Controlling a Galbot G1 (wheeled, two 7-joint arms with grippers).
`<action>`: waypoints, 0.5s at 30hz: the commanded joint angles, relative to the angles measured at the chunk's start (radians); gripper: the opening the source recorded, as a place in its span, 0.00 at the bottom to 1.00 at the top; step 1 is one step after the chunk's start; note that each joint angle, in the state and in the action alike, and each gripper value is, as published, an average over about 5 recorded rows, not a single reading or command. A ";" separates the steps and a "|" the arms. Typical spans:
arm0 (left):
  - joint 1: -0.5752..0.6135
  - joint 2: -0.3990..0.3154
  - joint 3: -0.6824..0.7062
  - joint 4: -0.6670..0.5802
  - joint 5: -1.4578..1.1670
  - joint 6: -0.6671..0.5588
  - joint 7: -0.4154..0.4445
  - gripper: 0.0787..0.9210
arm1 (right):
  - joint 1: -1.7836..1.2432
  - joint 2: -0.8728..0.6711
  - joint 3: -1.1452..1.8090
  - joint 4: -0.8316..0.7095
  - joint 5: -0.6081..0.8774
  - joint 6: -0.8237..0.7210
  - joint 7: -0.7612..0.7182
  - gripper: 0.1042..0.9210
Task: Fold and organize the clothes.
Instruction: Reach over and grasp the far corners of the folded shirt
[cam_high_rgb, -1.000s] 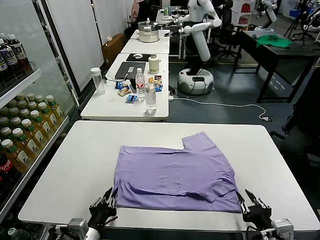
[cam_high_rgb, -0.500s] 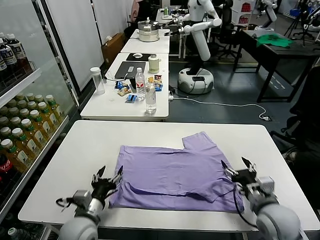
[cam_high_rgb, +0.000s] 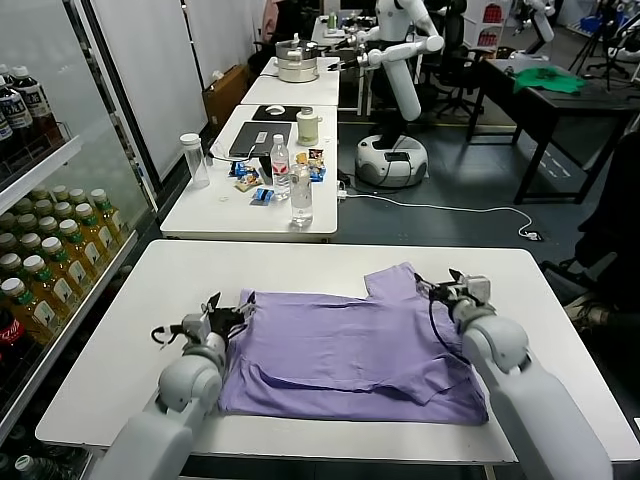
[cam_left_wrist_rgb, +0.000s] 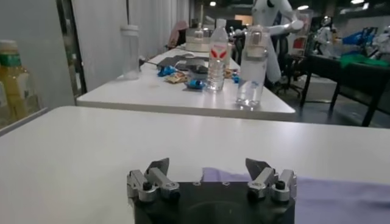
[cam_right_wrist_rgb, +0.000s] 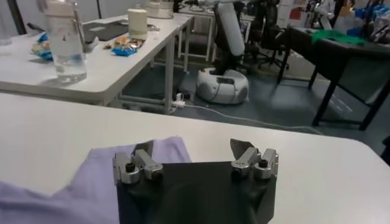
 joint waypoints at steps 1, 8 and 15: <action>-0.178 -0.007 0.076 0.200 -0.051 0.017 0.001 0.88 | 0.207 0.062 -0.090 -0.287 0.016 -0.009 0.001 0.88; -0.143 -0.013 0.090 0.174 -0.055 0.036 0.008 0.88 | 0.224 0.089 -0.092 -0.369 0.027 -0.009 -0.005 0.88; -0.112 -0.009 0.098 0.141 -0.059 0.043 0.012 0.88 | 0.209 0.091 -0.103 -0.381 0.048 -0.009 -0.008 0.88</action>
